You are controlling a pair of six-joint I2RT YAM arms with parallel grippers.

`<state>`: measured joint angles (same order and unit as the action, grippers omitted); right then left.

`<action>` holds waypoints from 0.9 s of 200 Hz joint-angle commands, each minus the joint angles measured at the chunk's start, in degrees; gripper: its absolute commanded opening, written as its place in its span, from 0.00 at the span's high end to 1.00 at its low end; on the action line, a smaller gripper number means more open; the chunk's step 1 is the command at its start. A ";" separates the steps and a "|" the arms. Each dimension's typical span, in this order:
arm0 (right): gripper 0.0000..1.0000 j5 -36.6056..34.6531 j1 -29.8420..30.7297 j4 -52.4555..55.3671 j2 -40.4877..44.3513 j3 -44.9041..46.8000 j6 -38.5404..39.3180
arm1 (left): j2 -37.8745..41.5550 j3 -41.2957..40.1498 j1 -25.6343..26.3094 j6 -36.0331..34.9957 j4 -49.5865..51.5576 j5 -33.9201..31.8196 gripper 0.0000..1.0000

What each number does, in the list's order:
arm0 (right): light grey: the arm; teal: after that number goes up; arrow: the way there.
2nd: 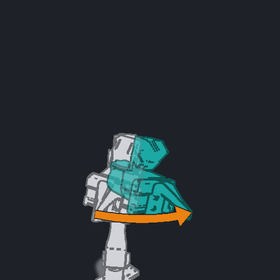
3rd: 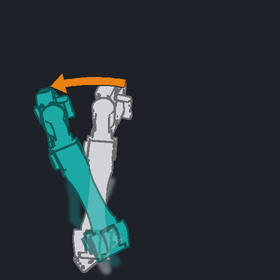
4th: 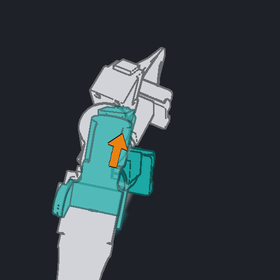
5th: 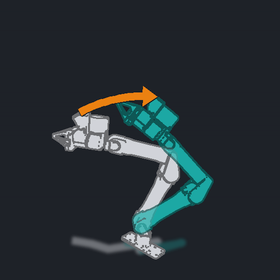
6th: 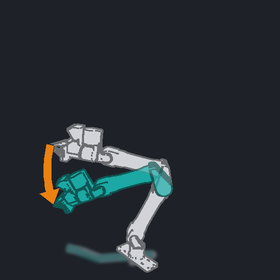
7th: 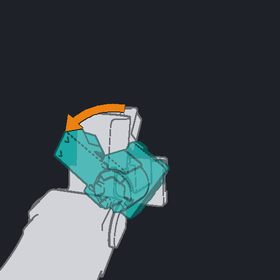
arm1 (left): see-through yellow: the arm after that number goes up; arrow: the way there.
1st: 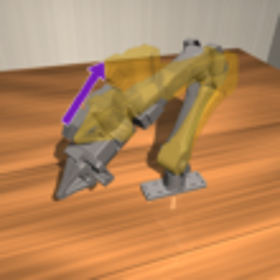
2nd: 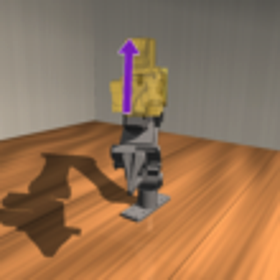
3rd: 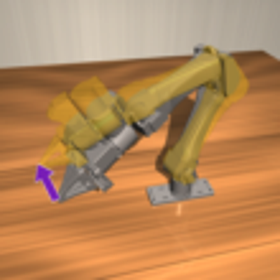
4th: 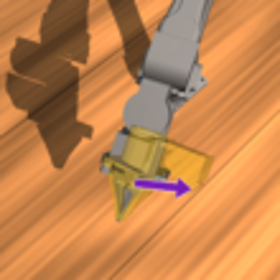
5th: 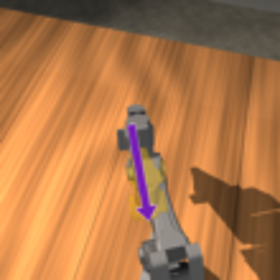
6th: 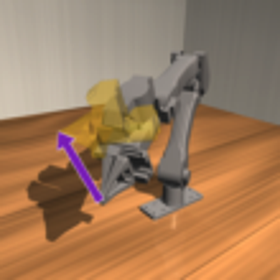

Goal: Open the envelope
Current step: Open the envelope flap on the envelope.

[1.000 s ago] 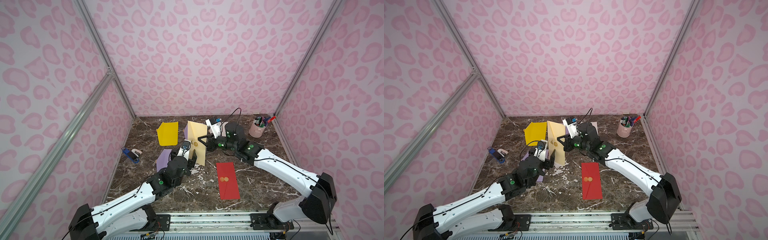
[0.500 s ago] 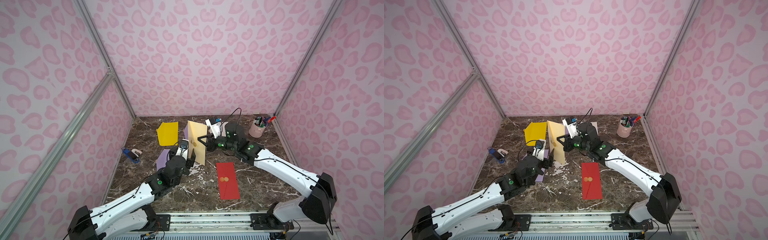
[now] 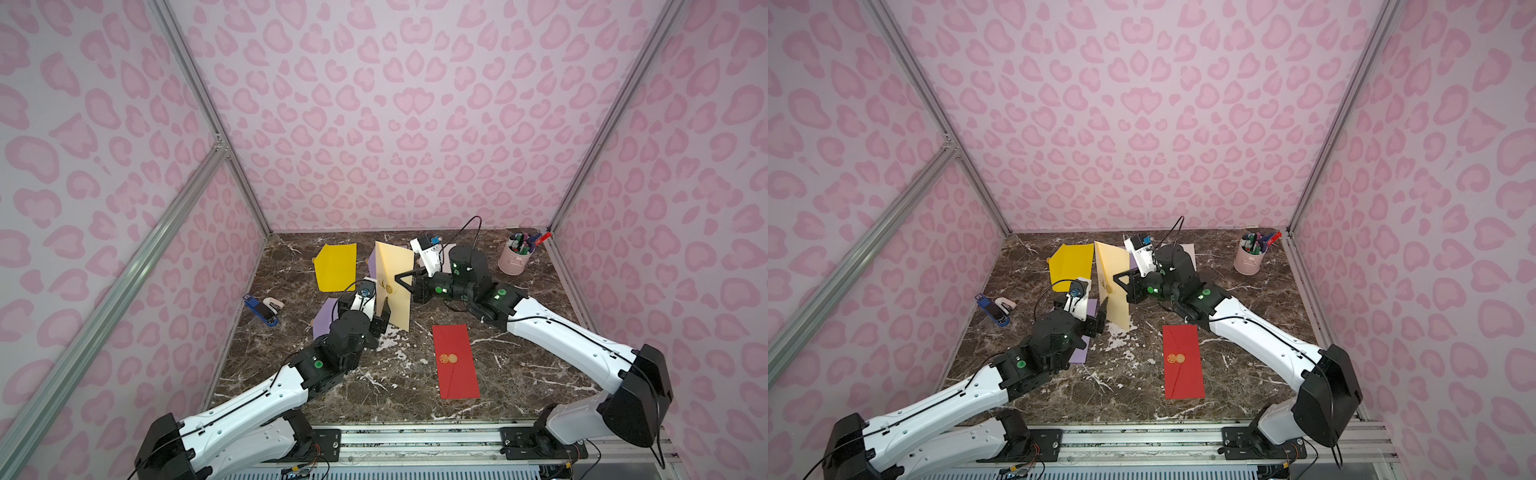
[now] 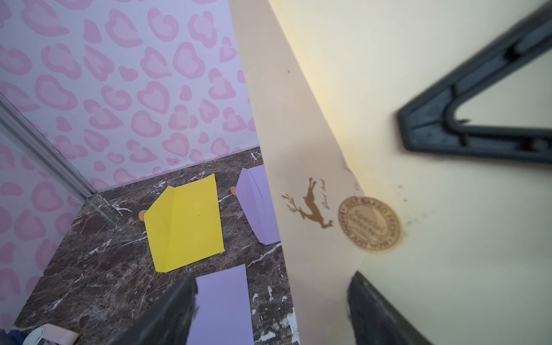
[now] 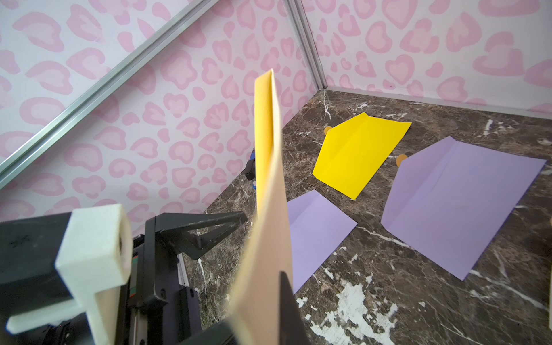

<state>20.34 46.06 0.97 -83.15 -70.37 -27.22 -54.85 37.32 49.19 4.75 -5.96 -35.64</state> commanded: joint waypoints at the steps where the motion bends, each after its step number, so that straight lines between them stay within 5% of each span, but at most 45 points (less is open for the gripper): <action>1: 1.00 0.96 0.10 -0.36 0.08 -0.61 0.13 | 0.84 -0.23 -0.15 0.28 -2.39 -0.62 0.19; 180: 1.00 4.00 0.14 -0.40 2.77 1.06 0.49 | 8.59 -3.13 -1.88 2.53 0.83 -10.57 0.17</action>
<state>22.26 46.11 1.39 -81.01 -69.60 -27.20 -46.98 34.39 47.53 6.26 -5.63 -43.16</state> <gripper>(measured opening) 0.049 0.827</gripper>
